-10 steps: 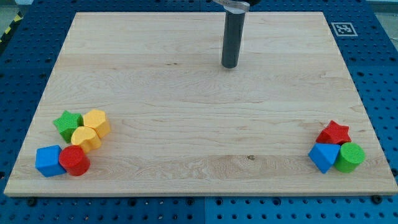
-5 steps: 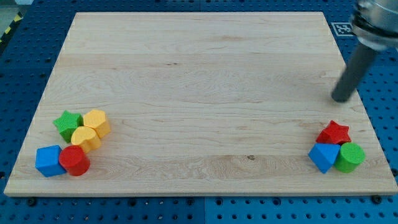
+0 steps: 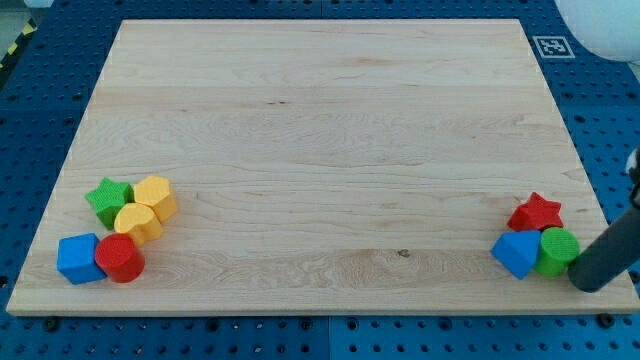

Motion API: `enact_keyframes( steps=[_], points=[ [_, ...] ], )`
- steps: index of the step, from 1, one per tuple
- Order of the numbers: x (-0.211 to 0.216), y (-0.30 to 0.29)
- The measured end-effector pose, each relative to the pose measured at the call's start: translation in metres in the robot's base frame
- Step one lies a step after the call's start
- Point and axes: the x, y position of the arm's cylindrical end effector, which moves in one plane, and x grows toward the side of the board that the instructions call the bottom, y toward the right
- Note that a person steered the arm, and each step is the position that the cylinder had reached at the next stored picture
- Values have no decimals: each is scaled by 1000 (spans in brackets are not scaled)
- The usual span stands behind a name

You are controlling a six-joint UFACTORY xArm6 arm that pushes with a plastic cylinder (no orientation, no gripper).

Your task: Move the blue triangle towards the top center of the board

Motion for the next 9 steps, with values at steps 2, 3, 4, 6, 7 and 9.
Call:
enact_keyframes(
  steps=[2, 3, 4, 6, 7, 9],
  points=[
    [-1, -18],
    [-14, -33],
    [-22, -66],
    [-27, -144],
    [-58, -147],
    [-59, -105]
  ],
)
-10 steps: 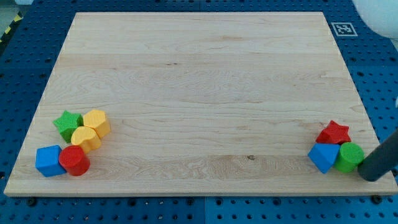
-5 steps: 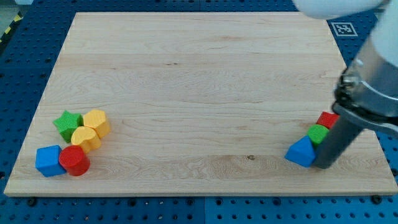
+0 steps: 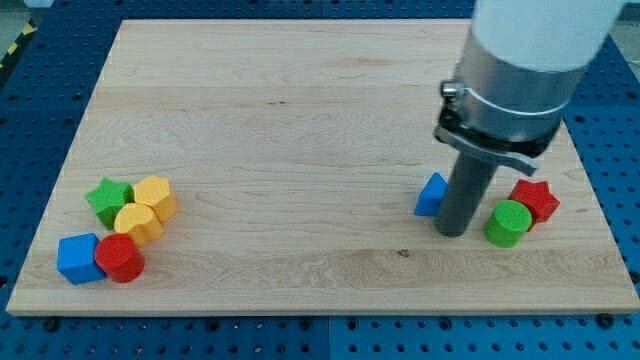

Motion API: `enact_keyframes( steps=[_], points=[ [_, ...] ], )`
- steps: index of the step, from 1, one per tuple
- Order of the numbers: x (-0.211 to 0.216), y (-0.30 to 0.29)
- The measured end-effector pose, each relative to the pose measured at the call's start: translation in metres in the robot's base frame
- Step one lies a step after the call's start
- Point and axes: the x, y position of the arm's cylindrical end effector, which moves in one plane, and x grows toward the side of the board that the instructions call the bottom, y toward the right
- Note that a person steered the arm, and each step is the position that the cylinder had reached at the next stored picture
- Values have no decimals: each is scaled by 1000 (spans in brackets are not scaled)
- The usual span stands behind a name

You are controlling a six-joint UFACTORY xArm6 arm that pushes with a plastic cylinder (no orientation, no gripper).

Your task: Move the blue triangle towards the top center of the board

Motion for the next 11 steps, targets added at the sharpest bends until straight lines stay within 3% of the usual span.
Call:
enact_keyframes(
  steps=[3, 7, 8, 9, 10, 11],
  points=[
    [-64, -55],
    [-209, -165],
    [-210, -161],
    [-198, -115],
    [-213, -106],
    [-231, -142]
  ],
)
